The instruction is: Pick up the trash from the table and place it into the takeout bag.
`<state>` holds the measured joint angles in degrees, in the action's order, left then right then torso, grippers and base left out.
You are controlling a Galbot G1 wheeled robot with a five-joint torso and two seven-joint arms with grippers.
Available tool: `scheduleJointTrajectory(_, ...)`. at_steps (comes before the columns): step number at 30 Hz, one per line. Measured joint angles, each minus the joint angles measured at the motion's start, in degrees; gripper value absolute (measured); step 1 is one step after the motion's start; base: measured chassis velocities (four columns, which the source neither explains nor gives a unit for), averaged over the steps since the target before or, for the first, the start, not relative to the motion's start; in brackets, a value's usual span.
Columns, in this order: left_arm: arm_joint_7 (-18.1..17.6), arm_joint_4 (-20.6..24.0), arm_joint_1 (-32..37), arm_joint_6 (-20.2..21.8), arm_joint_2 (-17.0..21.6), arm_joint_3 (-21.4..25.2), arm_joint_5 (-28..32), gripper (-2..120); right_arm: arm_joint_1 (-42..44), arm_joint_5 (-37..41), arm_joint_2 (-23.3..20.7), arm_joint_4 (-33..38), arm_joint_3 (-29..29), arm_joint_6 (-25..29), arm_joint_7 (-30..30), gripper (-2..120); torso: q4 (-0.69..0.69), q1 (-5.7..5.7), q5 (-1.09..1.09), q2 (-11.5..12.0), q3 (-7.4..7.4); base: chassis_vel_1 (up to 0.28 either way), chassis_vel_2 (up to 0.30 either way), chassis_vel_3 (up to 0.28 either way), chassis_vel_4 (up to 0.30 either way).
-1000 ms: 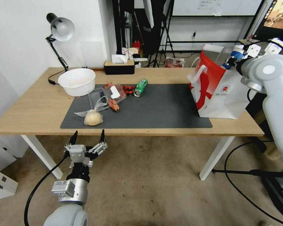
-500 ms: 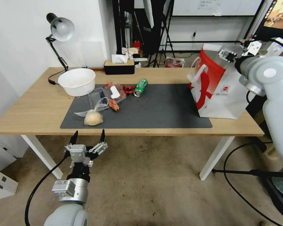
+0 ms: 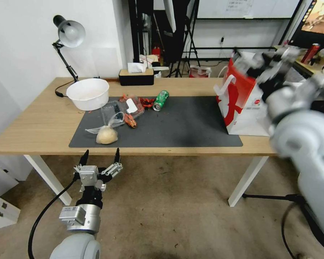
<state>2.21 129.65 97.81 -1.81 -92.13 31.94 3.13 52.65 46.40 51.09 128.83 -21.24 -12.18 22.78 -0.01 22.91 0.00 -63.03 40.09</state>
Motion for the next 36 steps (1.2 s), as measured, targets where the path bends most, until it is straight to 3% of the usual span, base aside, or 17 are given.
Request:
scheduleJointTrajectory(1, 0.0, 0.0, 0.0, 0.0, 0.0, 0.0, 0.0, 100, 3.5, -4.8, 0.9, 0.6, 0.3, 3.0, -2.1, 100, 0.0, 0.0, 0.0, 0.0, 0.0, 0.0, 0.0, 0.0, 0.0)
scheduleJointTrajectory(2, 0.0, 0.0, 0.0, 0.0, 0.0, 0.0, 0.0, 100, 3.5, -4.8, 0.9, 0.6, 0.3, 3.0, -2.1, 100, 0.0, 0.0, 0.0, 0.0, 0.0, 0.0, 0.0, 0.0, 0.0)
scheduleJointTrajectory(7, 0.1, -0.3, 0.1, -0.2, 0.0, 0.0, 0.0, 100, 13.8, -17.4, 3.8, 0.5, 1.0, 13.3, -7.7, 100, 0.01, 0.0, -0.01, 0.0, 0.01, 0.0, 0.0, 0.0, 0.0)
scheduleJointTrajectory(13, 0.1, -0.7, 0.0, -0.4, 0.0, 0.1, 0.0, 100, 26.3, -31.1, 8.6, -1.9, 1.5, 22.5, -8.0, 100, 0.0, 0.0, 0.0, 0.0, 0.01, 0.0, 0.0, 0.0, 0.0)
scheduleJointTrajectory(17, 0.1, -1.0, -0.1, -0.4, 0.0, 0.1, 0.0, 100, 32.3, -36.0, 11.3, -4.1, 1.8, 25.8, -6.9, 100, 0.01, 0.0, -0.01, 0.0, 0.01, 0.0, 0.0, 0.0, 0.0)
scheduleJointTrajectory(23, 0.0, -1.1, -0.2, -0.6, 0.0, 0.1, 0.0, 100, 36.6, -38.5, 13.7, -7.5, 2.1, 28.9, -5.6, 100, 0.0, 0.0, 0.01, 0.0, 0.01, 0.0, 0.0, 0.0, 0.0)
scheduleJointTrajectory(36, 0.0, -1.1, 0.2, -0.9, 0.0, 0.0, 0.0, 100, 37.1, -36.8, 14.5, -9.3, 2.5, 28.7, -4.9, 100, 0.01, 0.0, 0.0, 0.0, 0.02, 0.0, 0.0, 0.0, 0.0)
